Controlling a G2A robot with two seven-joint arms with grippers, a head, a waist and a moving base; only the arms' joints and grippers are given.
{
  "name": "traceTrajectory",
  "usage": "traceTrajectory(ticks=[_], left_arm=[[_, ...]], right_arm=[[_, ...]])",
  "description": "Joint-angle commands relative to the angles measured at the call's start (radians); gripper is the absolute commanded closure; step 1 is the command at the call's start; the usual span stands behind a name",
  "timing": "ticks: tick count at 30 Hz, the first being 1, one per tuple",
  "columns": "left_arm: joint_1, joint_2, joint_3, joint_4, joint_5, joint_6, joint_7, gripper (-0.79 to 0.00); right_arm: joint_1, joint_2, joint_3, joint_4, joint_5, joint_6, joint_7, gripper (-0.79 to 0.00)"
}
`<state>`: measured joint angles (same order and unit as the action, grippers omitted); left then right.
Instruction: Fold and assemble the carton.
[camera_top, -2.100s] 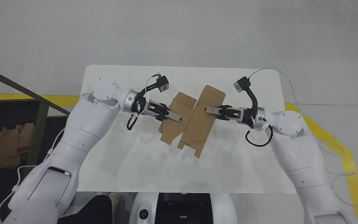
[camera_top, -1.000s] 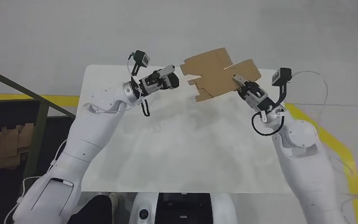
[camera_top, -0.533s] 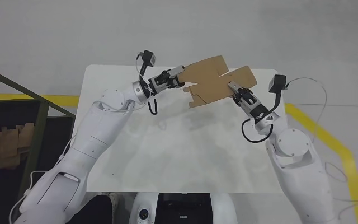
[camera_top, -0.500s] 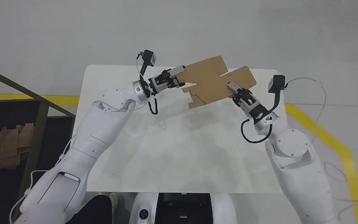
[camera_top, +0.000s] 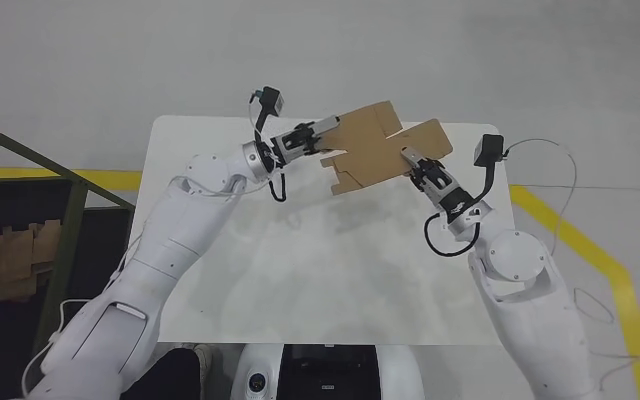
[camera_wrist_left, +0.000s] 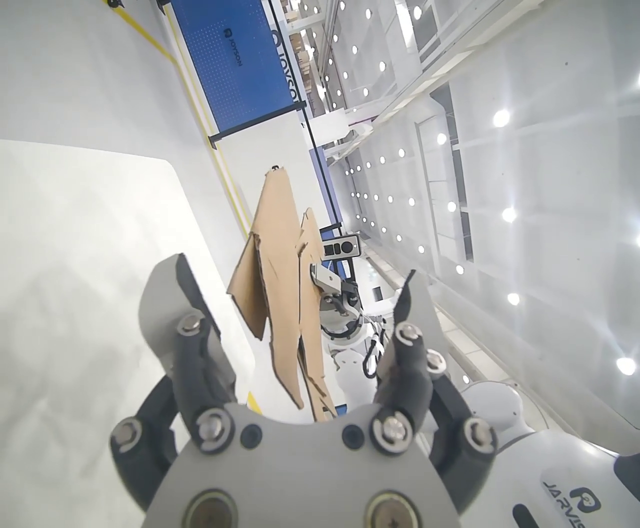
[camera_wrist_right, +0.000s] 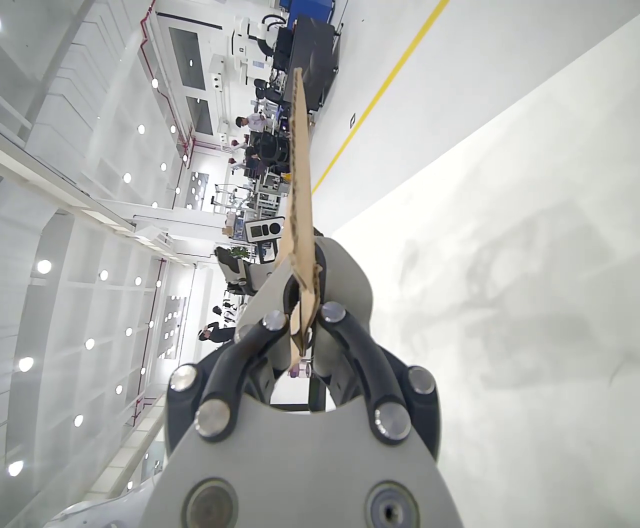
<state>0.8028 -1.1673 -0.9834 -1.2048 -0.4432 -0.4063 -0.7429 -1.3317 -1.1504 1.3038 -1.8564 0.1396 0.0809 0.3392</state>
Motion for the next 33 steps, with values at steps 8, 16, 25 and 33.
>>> traceTrajectory(ticks=[8,16,25,33], left_arm=[[-0.001,-0.007,-0.008,0.006,0.017,-0.001,0.004,0.000],[0.003,-0.011,-0.022,0.006,0.026,0.009,0.001,0.000],[0.011,-0.004,-0.079,-0.004,0.012,0.010,-0.020,0.000],[0.028,0.017,-0.149,-0.020,0.029,0.042,-0.112,0.000]], right_arm=[[-0.001,-0.003,0.000,-0.005,-0.003,0.000,0.003,0.000],[-0.006,-0.007,0.003,-0.017,-0.004,-0.002,-0.009,-0.542],[-0.004,-0.007,0.067,0.052,0.111,-0.189,0.064,-0.785],[0.066,0.002,0.112,0.232,0.185,-0.357,0.288,-0.785]])
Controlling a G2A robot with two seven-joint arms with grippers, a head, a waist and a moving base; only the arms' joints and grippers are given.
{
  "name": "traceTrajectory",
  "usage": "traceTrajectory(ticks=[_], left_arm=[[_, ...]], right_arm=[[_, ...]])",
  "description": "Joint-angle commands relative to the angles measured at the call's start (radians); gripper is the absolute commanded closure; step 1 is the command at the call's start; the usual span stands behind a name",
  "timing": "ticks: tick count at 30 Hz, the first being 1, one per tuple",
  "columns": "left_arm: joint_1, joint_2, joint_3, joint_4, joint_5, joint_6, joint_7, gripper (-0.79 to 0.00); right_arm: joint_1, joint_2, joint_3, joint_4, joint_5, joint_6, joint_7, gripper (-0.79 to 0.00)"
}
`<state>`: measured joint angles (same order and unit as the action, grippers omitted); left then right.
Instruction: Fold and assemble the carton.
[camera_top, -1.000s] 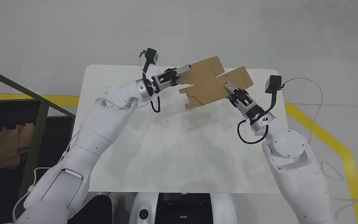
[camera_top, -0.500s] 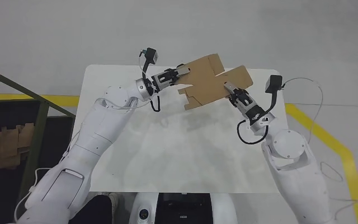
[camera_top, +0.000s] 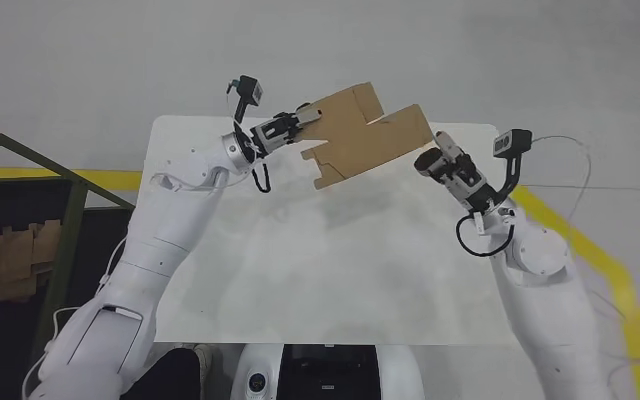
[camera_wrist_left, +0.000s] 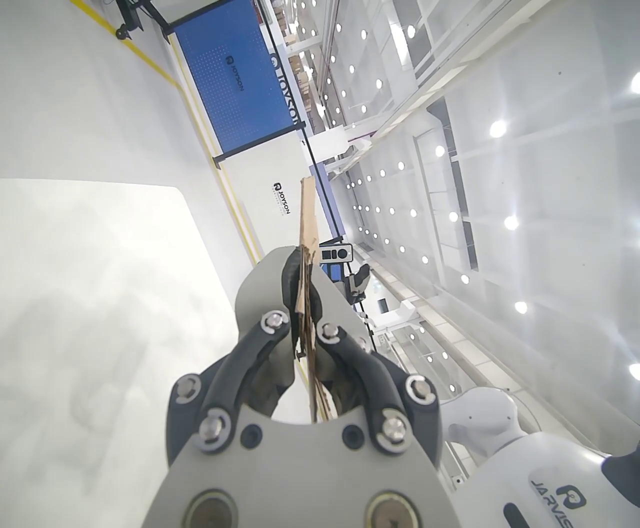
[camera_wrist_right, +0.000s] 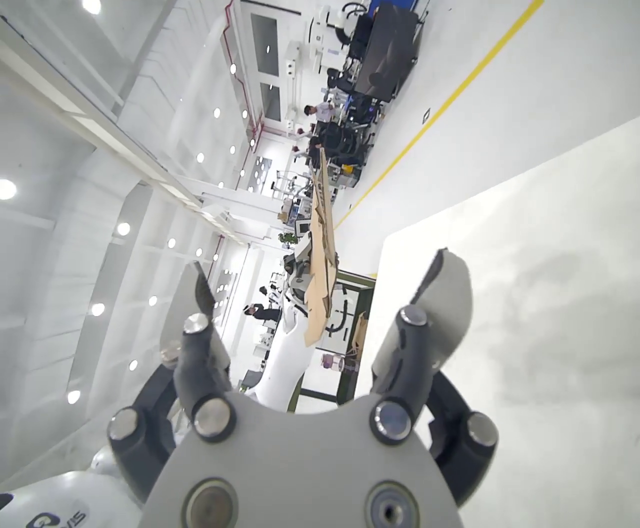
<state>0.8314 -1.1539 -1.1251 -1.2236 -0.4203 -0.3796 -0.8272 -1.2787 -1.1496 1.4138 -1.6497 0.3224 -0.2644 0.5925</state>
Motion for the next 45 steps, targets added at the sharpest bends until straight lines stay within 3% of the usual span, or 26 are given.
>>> traceTrajectory(ticks=[1,7,13,19,32,41,45], left_arm=[[-0.001,0.007,-0.013,-0.003,0.016,0.028,-0.055,0.000],[0.007,0.022,-0.040,-0.012,0.017,0.084,-0.185,0.000],[0.017,0.028,-0.041,-0.020,0.028,0.095,-0.235,0.000],[0.016,0.029,-0.024,-0.026,0.050,0.103,-0.282,0.000],[0.011,0.030,-0.017,-0.023,0.043,0.101,-0.295,0.000],[0.014,0.031,-0.014,-0.022,0.055,0.091,-0.292,0.000],[0.014,0.031,-0.006,-0.026,0.056,0.087,-0.301,0.000]], right_arm=[[0.028,0.003,0.006,0.052,0.003,-0.021,0.064,-0.785],[0.131,0.015,-0.005,0.197,0.018,-0.093,0.354,-0.785],[0.189,0.021,-0.039,0.262,0.002,-0.151,0.509,-0.785],[0.200,0.023,-0.062,0.280,-0.003,-0.206,0.548,-0.785],[0.196,0.025,-0.075,0.268,-0.015,-0.192,0.549,-0.785],[0.239,0.035,-0.102,0.312,0.057,-0.214,0.732,-0.785],[0.262,0.038,-0.122,0.327,0.075,-0.205,0.758,-0.785]])
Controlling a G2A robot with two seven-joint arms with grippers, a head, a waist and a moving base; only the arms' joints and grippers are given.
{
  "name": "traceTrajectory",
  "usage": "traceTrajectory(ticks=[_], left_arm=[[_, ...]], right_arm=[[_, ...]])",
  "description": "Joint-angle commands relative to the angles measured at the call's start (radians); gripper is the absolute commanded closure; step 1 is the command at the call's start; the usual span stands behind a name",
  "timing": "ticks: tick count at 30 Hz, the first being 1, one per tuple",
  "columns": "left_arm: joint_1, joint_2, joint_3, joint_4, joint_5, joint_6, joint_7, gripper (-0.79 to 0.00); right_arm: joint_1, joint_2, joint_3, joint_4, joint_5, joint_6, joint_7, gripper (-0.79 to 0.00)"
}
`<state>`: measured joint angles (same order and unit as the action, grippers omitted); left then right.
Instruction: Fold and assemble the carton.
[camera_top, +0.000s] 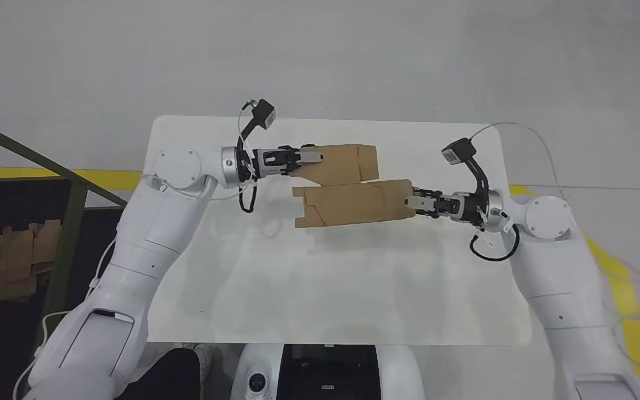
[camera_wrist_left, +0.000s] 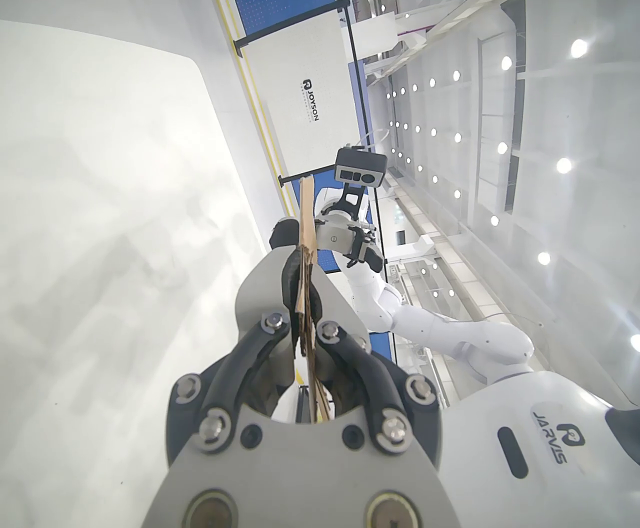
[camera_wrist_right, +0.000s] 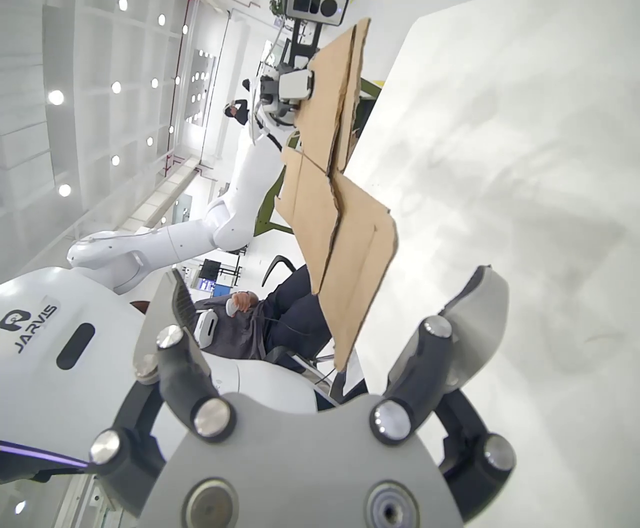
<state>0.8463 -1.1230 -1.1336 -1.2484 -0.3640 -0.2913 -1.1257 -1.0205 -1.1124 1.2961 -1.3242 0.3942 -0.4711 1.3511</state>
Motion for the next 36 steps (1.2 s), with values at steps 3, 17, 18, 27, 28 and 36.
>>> traceTrajectory(ticks=[3,17,18,27,28,36], left_arm=[[-0.002,-0.001,0.006,-0.003,-0.002,-0.004,-0.007,0.000],[-0.007,-0.003,0.019,-0.005,-0.008,-0.006,-0.002,0.000],[-0.008,-0.003,0.020,-0.005,-0.007,-0.007,-0.002,0.000],[-0.008,-0.003,0.024,-0.007,0.005,-0.008,0.006,0.000],[-0.008,-0.003,0.025,-0.008,0.007,-0.009,0.007,0.000],[-0.009,-0.003,0.028,-0.008,0.014,-0.010,0.014,0.000]], right_arm=[[0.014,0.004,-0.021,0.008,0.007,-0.002,-0.004,-0.785],[0.050,0.014,-0.110,0.053,0.030,-0.030,-0.032,-0.480],[0.052,0.016,-0.114,0.054,0.032,-0.030,-0.032,-0.437],[0.063,0.026,-0.148,0.051,0.045,-0.037,-0.039,-0.342],[0.064,0.027,-0.151,0.051,0.047,-0.038,-0.040,-0.339],[0.074,0.037,-0.171,0.056,0.053,-0.046,-0.048,-0.296]])
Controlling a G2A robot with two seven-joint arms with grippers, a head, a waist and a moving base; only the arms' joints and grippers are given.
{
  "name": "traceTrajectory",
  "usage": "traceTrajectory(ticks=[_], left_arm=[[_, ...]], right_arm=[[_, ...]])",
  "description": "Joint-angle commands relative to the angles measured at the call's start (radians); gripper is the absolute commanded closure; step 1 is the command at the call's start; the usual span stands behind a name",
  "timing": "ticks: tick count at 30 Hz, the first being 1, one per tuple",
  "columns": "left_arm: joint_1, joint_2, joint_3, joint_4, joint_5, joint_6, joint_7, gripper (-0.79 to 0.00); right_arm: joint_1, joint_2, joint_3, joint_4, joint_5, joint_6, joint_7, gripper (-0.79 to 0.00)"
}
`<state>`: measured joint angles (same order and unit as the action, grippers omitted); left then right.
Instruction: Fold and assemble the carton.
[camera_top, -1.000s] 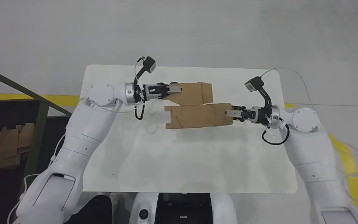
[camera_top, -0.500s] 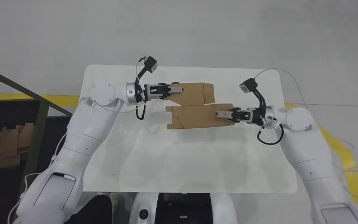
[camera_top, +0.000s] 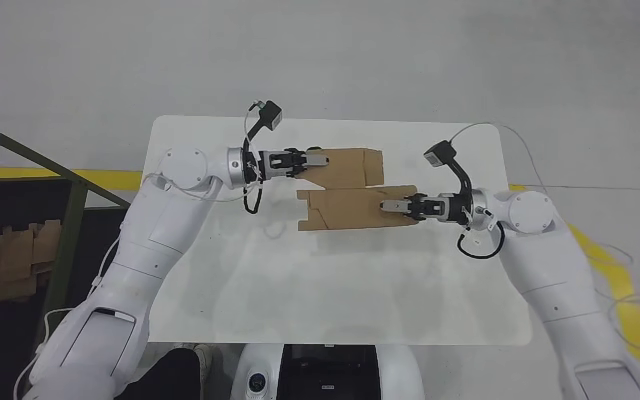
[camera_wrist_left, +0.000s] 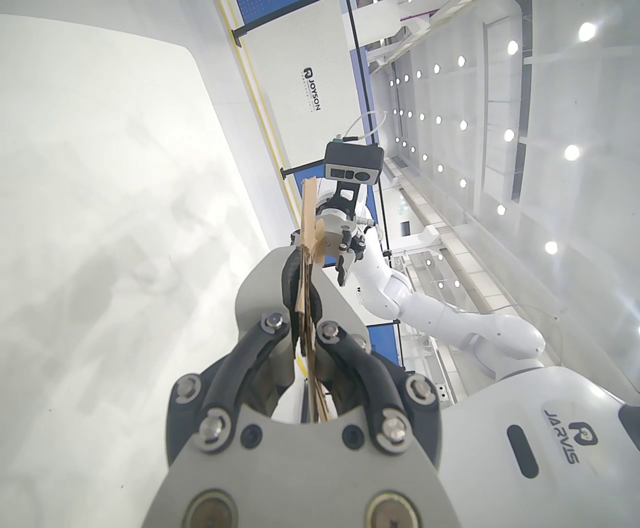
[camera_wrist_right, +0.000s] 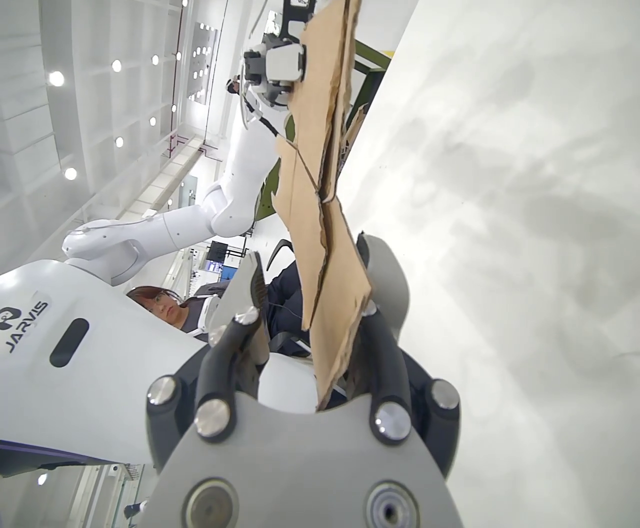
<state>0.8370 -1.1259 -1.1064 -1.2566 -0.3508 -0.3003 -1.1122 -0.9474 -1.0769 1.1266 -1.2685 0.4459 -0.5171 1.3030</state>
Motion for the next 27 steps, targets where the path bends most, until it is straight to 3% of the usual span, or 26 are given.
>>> traceTrajectory(ticks=[1,15,20,21,22,23,27], left_arm=[[0.000,0.000,0.001,0.000,0.001,-0.001,0.001,0.000],[-0.003,0.001,0.003,-0.001,0.003,0.000,0.002,0.000],[-0.003,0.001,0.002,0.000,-0.002,-0.001,0.002,0.000],[-0.003,0.001,0.001,0.000,-0.003,-0.003,0.002,-0.043],[-0.002,0.001,0.000,0.000,-0.009,-0.004,0.003,-0.342],[-0.001,0.001,-0.001,0.000,-0.017,-0.005,0.005,-0.785],[0.002,0.000,-0.011,0.005,-0.059,0.001,0.009,-0.785]], right_arm=[[0.002,0.002,-0.004,0.002,0.002,-0.001,-0.001,-0.289],[0.020,0.013,-0.035,0.017,0.014,-0.011,-0.011,-0.022],[0.025,0.016,-0.044,0.022,0.025,-0.012,-0.012,0.000],[0.025,0.016,-0.046,0.022,0.029,-0.013,-0.013,0.000],[0.026,0.016,-0.047,0.025,0.032,-0.014,-0.014,0.000],[0.027,0.017,-0.049,0.026,0.035,-0.015,-0.015,0.000],[0.029,0.018,-0.056,0.039,0.046,-0.018,-0.018,0.000]])
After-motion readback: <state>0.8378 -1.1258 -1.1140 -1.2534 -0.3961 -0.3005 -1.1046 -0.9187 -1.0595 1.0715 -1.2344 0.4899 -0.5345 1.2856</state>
